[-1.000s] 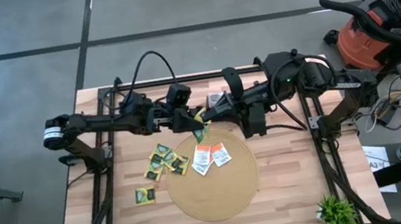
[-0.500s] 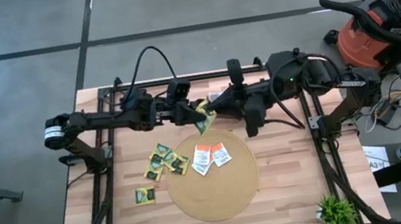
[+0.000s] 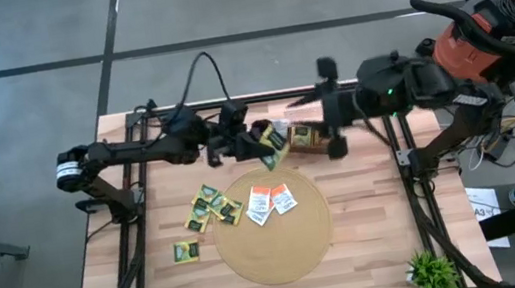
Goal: Pick & Place Tea
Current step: Put the lemon tea bag into the left section of the wooden organizer
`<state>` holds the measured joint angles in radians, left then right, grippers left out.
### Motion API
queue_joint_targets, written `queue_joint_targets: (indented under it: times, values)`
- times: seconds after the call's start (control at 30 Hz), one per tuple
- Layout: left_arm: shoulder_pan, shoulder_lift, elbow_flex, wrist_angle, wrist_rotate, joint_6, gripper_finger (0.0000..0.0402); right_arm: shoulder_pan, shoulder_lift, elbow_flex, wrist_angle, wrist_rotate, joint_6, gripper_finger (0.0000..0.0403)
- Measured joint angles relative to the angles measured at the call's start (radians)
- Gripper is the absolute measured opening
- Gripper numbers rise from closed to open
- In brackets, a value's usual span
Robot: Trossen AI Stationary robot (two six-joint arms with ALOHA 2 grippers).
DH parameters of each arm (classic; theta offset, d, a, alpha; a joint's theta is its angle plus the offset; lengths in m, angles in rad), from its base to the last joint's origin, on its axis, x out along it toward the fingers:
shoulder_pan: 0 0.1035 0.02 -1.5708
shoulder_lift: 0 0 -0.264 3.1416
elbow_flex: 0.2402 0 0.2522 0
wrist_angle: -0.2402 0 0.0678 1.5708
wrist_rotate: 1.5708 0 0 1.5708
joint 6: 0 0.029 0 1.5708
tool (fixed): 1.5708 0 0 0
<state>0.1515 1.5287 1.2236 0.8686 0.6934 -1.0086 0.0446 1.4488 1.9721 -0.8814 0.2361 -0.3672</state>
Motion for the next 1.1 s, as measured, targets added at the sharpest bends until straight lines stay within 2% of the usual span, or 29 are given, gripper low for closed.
queue_joint_targets:
  times: [0.1,0.17,0.27,0.33,0.53,0.73,1.0,1.1]
  values:
    - [-0.004,-0.001,0.0,-0.224,-0.096,0.268,0.0009,-0.081,-0.012,0.029,-0.09,-0.04,0.2,0.0149]
    - [-0.007,-0.001,0.0,-0.374,-0.254,0.475,0.0009,-0.157,-0.012,0.056,-0.16,-0.158,0.325,0.0146]
    - [-0.009,-0.001,0.0,-0.527,-0.53,0.709,0.0009,-0.271,-0.004,0.08,-0.249,-0.372,0.456,0.0142]
    - [-0.007,0.009,0.0,-0.556,-0.602,0.776,0.0008,-0.32,0.009,0.083,-0.319,-0.447,0.483,0.0142]
    - [-0.006,0.046,0.0,-0.543,-0.572,0.864,0.0008,-0.333,0.09,0.081,-0.478,-0.474,0.437,0.0155]
    - [-0.005,0.091,0.0,-0.543,-0.575,0.877,0.0008,-0.326,0.162,0.084,-0.499,-0.473,0.413,0.0159]
    - [-0.006,0.091,0.0,-0.508,-0.574,0.881,0.0008,-0.329,0.192,0.087,-0.554,-0.468,0.416,0.016]
    - [-0.006,0.09,0.0,-0.499,-0.56,0.881,0.0008,-0.329,0.189,0.087,-0.544,-0.416,0.416,0.0162]
